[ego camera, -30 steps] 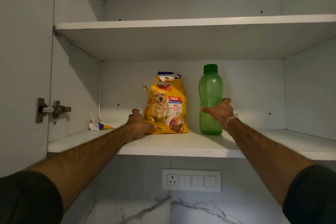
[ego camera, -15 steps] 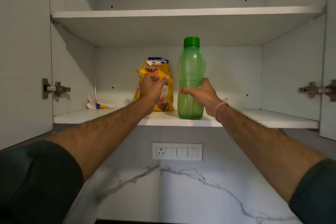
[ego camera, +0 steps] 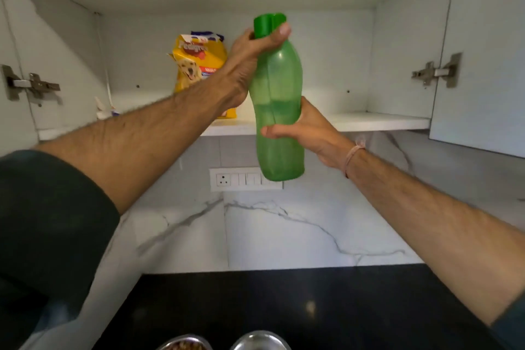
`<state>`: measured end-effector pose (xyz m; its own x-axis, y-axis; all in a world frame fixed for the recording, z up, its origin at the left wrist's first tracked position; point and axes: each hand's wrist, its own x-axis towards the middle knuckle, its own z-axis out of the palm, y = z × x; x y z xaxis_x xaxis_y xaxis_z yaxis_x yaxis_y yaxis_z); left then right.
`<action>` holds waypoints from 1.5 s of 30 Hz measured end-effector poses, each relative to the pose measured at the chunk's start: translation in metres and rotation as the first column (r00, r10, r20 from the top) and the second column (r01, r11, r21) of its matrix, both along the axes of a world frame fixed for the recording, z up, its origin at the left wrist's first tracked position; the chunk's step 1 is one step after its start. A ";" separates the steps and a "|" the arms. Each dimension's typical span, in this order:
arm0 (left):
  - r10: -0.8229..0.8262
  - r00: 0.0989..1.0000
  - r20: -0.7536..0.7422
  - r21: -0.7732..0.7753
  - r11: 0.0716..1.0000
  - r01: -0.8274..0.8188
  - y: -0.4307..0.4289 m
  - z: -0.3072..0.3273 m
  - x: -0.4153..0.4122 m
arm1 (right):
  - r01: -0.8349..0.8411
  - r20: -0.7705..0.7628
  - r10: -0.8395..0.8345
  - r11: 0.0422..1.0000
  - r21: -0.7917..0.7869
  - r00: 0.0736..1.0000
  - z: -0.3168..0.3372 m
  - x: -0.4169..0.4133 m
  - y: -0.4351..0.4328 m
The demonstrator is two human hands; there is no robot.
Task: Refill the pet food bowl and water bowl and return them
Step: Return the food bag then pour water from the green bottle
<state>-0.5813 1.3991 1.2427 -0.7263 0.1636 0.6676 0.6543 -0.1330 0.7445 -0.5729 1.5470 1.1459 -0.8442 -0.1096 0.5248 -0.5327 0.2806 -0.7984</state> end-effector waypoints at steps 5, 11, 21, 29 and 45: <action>0.004 0.996 0.085 -0.217 0.976 0.015 0.025 -0.075 -0.020 | -0.007 0.136 -0.002 0.998 0.067 0.991 -0.082 -0.007 0.039; -0.015 0.973 0.231 -0.264 0.961 0.077 0.067 -0.190 -0.035 | -0.037 0.256 0.050 0.998 -0.057 0.965 -0.166 -0.012 0.074; 0.020 0.893 0.450 -0.393 0.902 0.178 0.096 -0.341 -0.030 | 0.084 0.400 -0.104 0.994 0.067 0.910 -0.281 -0.003 0.096; -0.054 0.940 0.336 -0.696 0.658 0.286 0.085 -0.390 -0.024 | 0.113 0.501 -0.175 0.982 0.151 0.848 -0.358 0.019 0.105; 0.073 0.995 -0.063 -0.868 0.487 -0.091 0.086 -0.418 0.004 | 0.127 0.444 -0.233 0.959 0.254 0.865 -0.380 0.044 0.087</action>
